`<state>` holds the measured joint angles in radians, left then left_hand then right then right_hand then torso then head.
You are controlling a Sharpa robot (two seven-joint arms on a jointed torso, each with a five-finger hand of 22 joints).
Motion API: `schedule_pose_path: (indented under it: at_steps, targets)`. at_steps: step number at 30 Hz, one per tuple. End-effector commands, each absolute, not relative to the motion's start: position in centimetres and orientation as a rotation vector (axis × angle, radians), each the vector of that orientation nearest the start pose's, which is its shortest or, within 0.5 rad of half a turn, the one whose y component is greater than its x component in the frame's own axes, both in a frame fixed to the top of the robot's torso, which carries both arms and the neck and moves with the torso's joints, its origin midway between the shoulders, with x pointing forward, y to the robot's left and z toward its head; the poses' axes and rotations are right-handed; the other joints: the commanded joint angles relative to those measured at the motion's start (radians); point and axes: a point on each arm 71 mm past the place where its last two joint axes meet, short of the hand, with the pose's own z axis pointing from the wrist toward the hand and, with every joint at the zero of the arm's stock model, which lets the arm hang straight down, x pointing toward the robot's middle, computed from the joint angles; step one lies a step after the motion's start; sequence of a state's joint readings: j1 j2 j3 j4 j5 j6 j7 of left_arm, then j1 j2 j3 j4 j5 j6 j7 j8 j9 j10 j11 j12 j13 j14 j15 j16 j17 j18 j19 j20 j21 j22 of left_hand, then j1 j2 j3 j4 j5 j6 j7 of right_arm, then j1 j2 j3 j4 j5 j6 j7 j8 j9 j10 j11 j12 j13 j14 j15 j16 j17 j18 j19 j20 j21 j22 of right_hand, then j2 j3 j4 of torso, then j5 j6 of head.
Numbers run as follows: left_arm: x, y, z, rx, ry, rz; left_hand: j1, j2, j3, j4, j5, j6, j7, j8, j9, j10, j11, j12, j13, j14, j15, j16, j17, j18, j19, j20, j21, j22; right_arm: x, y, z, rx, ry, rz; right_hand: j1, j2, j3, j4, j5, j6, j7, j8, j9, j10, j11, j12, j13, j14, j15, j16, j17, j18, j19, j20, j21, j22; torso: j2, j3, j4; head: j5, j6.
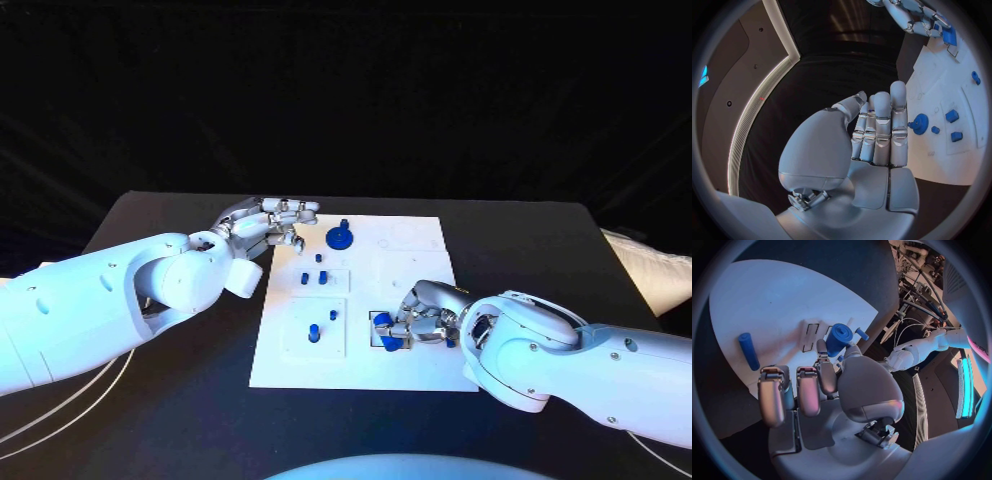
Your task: Assemble the parts on the task board
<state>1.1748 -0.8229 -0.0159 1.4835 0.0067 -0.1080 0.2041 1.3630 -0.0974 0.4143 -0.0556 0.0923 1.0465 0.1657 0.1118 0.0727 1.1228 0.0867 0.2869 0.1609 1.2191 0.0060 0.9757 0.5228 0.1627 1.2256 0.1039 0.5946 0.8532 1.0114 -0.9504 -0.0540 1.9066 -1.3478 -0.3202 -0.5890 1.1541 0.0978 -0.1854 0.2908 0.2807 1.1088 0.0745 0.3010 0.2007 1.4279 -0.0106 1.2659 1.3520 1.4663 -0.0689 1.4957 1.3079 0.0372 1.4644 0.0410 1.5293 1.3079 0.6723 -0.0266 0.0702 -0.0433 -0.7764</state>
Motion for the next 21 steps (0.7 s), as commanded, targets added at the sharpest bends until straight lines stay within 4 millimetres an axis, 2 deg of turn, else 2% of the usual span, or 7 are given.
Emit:
schedule_pose_path:
  at_steps: [1, 4, 7, 10, 12, 17, 21]
  targets:
    - [48.82, 19.56, -19.50, -1.177, 1.688, -1.649, 0.000, 0.006, -0.004, -0.001, 0.002, -0.003, -0.004, 0.006, 0.001, -0.005, -0.001, 0.003, 0.002, -0.006, -0.001, -0.005, -0.001, 0.020, -0.009, 0.001, -0.004, -0.001, 37.17, -17.10, -24.47, 0.133, 2.028, 0.505, -0.033, -0.001, -0.026, 0.000, -0.054, 0.017, -0.017, 0.002, 0.006, -0.002, -0.005, -0.009, -0.055, 0.079, -0.011, -0.003, 0.137, -0.020, 0.070, -0.010, 0.002, 0.197, 0.001, -0.0002, -0.0007, -0.001, 0.001]
    - [48.82, 19.52, -19.51, -1.177, 1.690, -1.650, 0.000, 0.006, -0.004, -0.001, 0.002, -0.003, -0.004, 0.006, 0.001, -0.006, -0.001, 0.004, 0.002, -0.006, -0.001, -0.005, -0.001, 0.020, -0.009, 0.001, -0.004, -0.001, 37.23, -17.00, -24.36, 0.116, 2.007, 0.501, -0.070, -0.007, -0.068, -0.001, -0.124, 0.013, -0.017, 0.005, 0.017, -0.003, -0.005, -0.018, -0.055, 0.079, -0.011, -0.006, 0.133, -0.021, 0.071, -0.011, 0.002, 0.198, 0.000, -0.0008, 0.0016, -0.002, 0.000]
    - [48.81, 19.49, -19.52, -1.177, 1.691, -1.651, 0.000, 0.007, -0.004, -0.002, 0.002, -0.003, -0.004, 0.006, 0.001, -0.006, -0.001, 0.004, 0.002, -0.007, -0.001, -0.005, -0.001, 0.020, -0.009, 0.001, -0.004, -0.001, 37.25, -16.89, -24.25, 0.098, 1.991, 0.499, -0.097, -0.036, -0.099, 0.000, -0.154, 0.011, -0.016, 0.005, 0.023, -0.005, -0.005, -0.026, -0.057, 0.078, -0.011, -0.009, 0.130, -0.020, 0.070, -0.010, 0.002, 0.197, 0.000, 0.0000, 0.0020, -0.001, 0.000]
    - [48.81, 19.49, -19.55, -1.177, 1.694, -1.651, 0.000, 0.007, -0.004, -0.002, 0.002, -0.003, -0.004, 0.006, 0.001, -0.006, -0.001, 0.004, 0.002, -0.007, -0.001, -0.005, -0.001, 0.020, -0.009, 0.001, -0.004, -0.001, 37.27, -16.80, -24.16, 0.082, 1.977, 0.497, -0.144, -0.095, -0.102, 0.004, -0.174, 0.006, -0.015, 0.005, 0.030, -0.006, -0.003, -0.031, -0.056, 0.079, -0.010, -0.006, 0.135, -0.021, 0.071, -0.009, 0.003, 0.199, 0.000, -0.0004, 0.0013, 0.000, 0.001]
    - [48.80, 19.49, -19.57, -1.178, 1.696, -1.652, 0.000, 0.007, -0.004, -0.002, 0.002, -0.003, -0.004, 0.006, 0.001, -0.006, -0.001, 0.004, 0.002, -0.007, -0.001, -0.005, -0.001, 0.020, -0.009, 0.001, -0.004, -0.001, 37.28, -16.78, -24.11, 0.076, 1.970, 0.496, -0.171, -0.127, -0.061, 0.006, -0.178, 0.004, -0.015, 0.006, 0.036, -0.007, -0.003, -0.037, -0.057, 0.079, -0.009, -0.007, 0.134, -0.021, 0.071, -0.009, 0.002, 0.200, 0.000, -0.0003, 0.0012, 0.000, 0.001]
    - [48.78, 19.51, -19.59, -1.178, 1.698, -1.651, 0.000, 0.007, -0.004, -0.002, 0.002, -0.003, -0.004, 0.006, 0.001, -0.006, -0.001, 0.004, 0.002, -0.007, -0.001, -0.005, -0.001, 0.020, -0.009, 0.001, -0.004, -0.001, 37.24, -16.76, -24.00, 0.065, 1.959, 0.497, -0.149, -0.128, -0.031, 0.000, -0.170, 0.002, -0.015, 0.007, 0.042, -0.006, -0.003, -0.040, -0.055, 0.079, -0.009, -0.007, 0.134, -0.021, 0.072, -0.009, 0.003, 0.200, 0.000, -0.0008, 0.0002, -0.001, -0.001]
    - [48.76, 19.57, -19.61, -1.179, 1.698, -1.650, 0.000, 0.007, -0.004, -0.002, 0.002, -0.003, -0.004, 0.006, 0.001, -0.006, -0.001, 0.004, 0.002, -0.007, -0.001, -0.005, -0.001, 0.020, -0.009, 0.001, -0.004, -0.001, 37.14, -16.66, -24.00, 0.055, 1.965, 0.501, -0.021, -0.109, 0.001, -0.037, -0.140, 0.001, -0.016, 0.009, 0.053, -0.003, -0.005, -0.042, -0.049, 0.080, -0.011, -0.006, 0.137, -0.022, 0.073, -0.010, 0.004, 0.203, 0.000, -0.0003, 0.0004, 0.000, -0.002]
